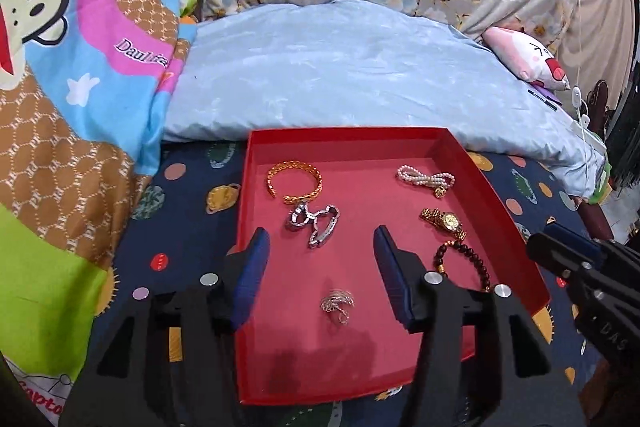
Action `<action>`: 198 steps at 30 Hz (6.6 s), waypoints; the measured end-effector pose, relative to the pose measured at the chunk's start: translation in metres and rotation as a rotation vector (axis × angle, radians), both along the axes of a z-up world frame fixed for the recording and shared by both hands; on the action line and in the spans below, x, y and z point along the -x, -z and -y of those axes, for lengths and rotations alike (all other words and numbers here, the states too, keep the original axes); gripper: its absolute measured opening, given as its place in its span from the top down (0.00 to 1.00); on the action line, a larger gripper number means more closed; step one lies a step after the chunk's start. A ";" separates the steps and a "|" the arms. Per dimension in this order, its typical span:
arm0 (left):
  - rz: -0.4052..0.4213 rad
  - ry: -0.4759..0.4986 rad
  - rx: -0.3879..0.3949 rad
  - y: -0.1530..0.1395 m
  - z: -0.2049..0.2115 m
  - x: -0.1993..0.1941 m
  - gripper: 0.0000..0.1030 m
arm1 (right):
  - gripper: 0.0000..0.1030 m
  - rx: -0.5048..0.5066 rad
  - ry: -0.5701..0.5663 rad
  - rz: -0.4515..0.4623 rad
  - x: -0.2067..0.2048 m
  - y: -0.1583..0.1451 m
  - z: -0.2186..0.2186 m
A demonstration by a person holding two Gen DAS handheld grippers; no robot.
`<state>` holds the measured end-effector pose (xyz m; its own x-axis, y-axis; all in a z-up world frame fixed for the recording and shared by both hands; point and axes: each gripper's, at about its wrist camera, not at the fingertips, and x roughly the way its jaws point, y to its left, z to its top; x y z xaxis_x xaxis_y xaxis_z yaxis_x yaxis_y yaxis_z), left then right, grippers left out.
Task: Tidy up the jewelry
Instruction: 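Carry the earring and black bracelet into the red tray while both tools open, then withdraw both tools from the tray back over the remaining jewelry, then grasp the silver ring with the left tool while the right tool grasps a dangling earring, then lower the ring and earring into the red tray while both tools open, then withdraw both tools from the tray toward the gold hoop earrings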
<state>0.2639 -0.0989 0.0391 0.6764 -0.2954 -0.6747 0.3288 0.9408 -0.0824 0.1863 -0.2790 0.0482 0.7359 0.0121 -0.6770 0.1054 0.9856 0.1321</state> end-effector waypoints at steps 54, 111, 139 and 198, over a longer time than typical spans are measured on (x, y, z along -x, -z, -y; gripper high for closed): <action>-0.211 0.026 0.010 0.066 -0.066 0.180 0.43 | 0.96 -0.033 -0.026 -0.210 0.154 0.081 -0.059; -0.239 0.138 0.047 0.073 0.010 0.153 0.93 | 0.97 -0.143 0.002 -0.130 0.170 0.053 -0.024; -0.019 0.131 0.113 -0.034 -0.015 0.106 0.94 | 0.97 -0.085 -0.082 0.064 0.097 -0.035 -0.020; -0.169 -0.105 -0.052 0.053 -0.127 0.141 0.55 | 0.69 -0.092 -0.224 -0.199 0.100 0.078 -0.138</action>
<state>0.1226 0.0280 -0.0137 0.5776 -0.1907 -0.7937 0.2139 0.9737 -0.0783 0.0860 -0.1409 -0.0295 0.5611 0.2269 -0.7960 -0.0802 0.9721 0.2205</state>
